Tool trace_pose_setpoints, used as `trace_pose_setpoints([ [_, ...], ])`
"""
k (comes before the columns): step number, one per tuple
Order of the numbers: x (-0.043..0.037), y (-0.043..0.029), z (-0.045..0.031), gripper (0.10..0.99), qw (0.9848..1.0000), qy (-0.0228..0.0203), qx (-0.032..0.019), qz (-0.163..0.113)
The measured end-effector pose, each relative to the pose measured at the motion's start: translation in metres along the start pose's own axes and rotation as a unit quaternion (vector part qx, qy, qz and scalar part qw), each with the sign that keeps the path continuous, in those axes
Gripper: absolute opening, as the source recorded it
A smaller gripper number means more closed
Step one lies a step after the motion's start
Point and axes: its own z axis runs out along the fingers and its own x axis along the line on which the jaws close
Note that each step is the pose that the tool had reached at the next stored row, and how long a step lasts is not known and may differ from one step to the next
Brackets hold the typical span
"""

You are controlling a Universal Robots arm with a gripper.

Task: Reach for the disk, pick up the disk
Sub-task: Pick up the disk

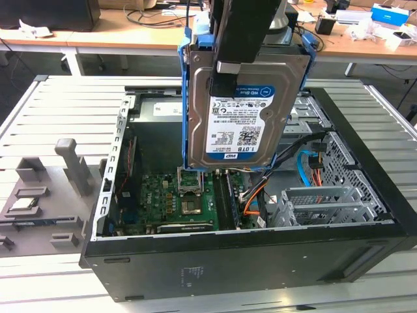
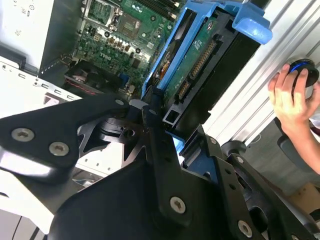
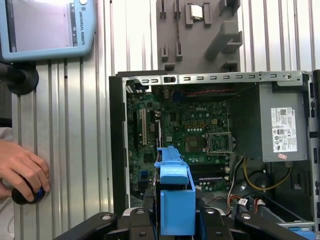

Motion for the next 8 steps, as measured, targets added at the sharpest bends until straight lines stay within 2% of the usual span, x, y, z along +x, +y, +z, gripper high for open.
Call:
trace_pose_setpoints([
  [8,0.0163,-0.0005,0.0,0.365,1.0,0.0,0.0,0.0],
])
